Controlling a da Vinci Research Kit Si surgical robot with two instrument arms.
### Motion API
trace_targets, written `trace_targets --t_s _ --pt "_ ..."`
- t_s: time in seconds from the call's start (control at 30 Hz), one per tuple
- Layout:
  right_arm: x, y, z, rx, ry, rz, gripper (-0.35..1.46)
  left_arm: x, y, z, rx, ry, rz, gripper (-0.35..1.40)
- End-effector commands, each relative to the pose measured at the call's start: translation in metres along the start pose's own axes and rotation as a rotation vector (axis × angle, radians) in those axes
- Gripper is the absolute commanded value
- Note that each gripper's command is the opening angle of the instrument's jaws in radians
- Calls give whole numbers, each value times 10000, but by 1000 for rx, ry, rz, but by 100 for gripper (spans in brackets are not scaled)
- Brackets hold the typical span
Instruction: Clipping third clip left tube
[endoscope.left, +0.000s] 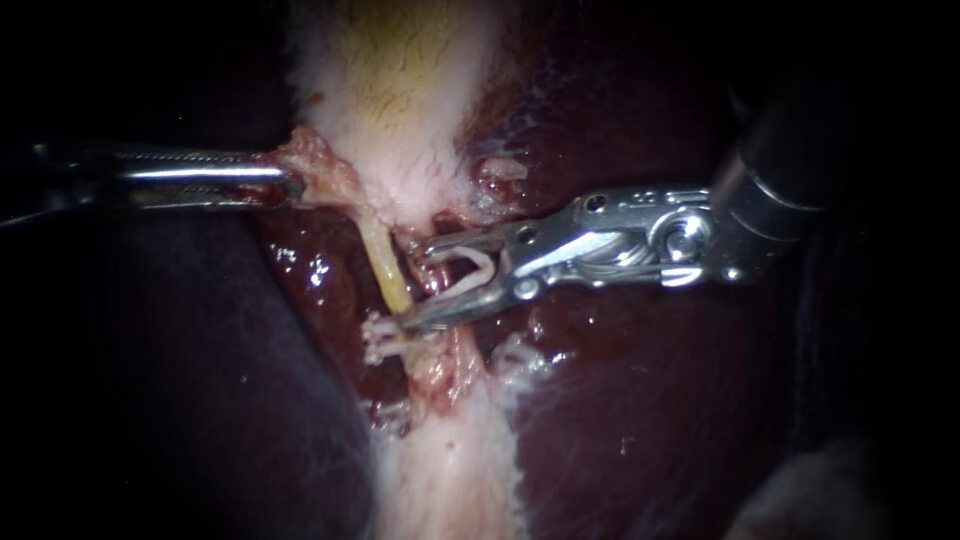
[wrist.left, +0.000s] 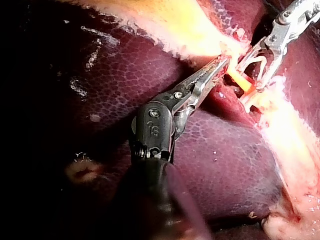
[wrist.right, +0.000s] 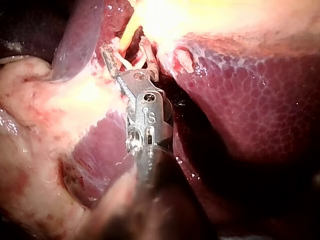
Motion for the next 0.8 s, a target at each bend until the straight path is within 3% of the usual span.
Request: trace_targets --t_s 0.03,0.37,0.6,0.8 --pt "2 0 5 5 11 -1 49 0 0 0 0 0 0 -35" --pt "3 -4 30 76 39 19 49 -1 0 1 1 0 0 -35" --pt "16 -8 28 147 159 74 49 0 0 2 1 0 0 -35" --pt "36 -13 19 182 238 108 49 -1 0 2 1 0 0 -35"
